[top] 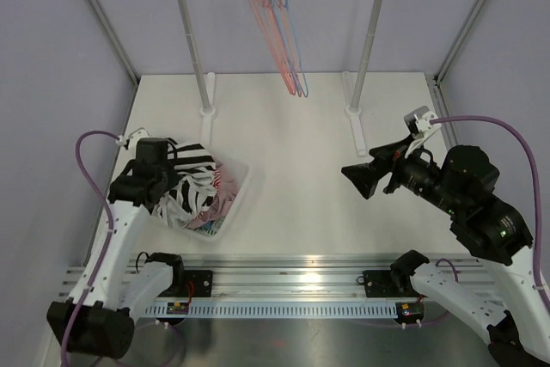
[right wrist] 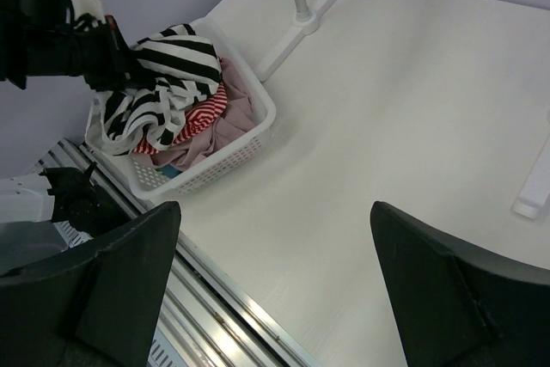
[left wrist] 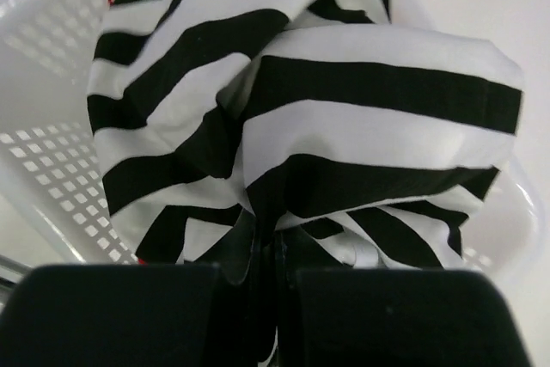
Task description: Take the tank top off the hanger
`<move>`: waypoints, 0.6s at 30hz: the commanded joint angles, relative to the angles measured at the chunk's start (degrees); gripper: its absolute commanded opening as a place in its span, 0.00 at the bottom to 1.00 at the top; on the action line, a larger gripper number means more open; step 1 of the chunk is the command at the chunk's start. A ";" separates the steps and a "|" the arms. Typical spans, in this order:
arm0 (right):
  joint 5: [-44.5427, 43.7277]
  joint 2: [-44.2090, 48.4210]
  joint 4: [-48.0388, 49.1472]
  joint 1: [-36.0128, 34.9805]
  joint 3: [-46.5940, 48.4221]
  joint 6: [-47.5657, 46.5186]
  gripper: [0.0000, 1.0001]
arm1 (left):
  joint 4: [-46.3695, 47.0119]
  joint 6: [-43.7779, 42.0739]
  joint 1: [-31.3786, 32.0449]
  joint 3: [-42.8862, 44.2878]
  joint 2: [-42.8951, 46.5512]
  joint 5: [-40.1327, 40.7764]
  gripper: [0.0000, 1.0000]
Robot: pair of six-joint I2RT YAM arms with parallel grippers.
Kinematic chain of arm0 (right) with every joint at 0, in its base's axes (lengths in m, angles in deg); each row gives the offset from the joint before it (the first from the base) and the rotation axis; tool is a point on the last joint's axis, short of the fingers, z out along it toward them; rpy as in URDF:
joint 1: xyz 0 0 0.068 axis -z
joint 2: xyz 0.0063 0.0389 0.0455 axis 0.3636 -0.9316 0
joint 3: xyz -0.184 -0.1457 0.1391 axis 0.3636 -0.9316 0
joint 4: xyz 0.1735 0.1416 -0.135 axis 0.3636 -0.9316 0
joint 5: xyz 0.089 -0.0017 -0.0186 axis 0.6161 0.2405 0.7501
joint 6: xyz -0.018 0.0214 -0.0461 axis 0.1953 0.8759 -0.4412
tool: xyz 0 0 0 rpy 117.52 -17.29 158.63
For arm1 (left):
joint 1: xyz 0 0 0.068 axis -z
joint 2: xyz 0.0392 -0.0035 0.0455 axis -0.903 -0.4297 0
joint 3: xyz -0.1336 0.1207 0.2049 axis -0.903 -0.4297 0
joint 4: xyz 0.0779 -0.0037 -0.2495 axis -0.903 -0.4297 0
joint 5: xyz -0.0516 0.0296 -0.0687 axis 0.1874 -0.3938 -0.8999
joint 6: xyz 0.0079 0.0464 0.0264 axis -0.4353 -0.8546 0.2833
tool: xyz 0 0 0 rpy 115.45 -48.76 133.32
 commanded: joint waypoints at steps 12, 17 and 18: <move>6.20 -1.04 7.84 0.12 -4.20 2.55 0.99 | 12.17 5.08 -13.14 -9.76 -17.24 -14.69 0.00; 5.58 0.54 6.70 0.12 -4.91 2.29 1.00 | 8.57 4.81 -13.32 -7.30 -13.47 -10.83 0.11; 5.15 0.54 6.43 0.12 -4.91 2.46 0.99 | 8.22 4.38 -13.32 -5.99 -12.24 -9.78 0.27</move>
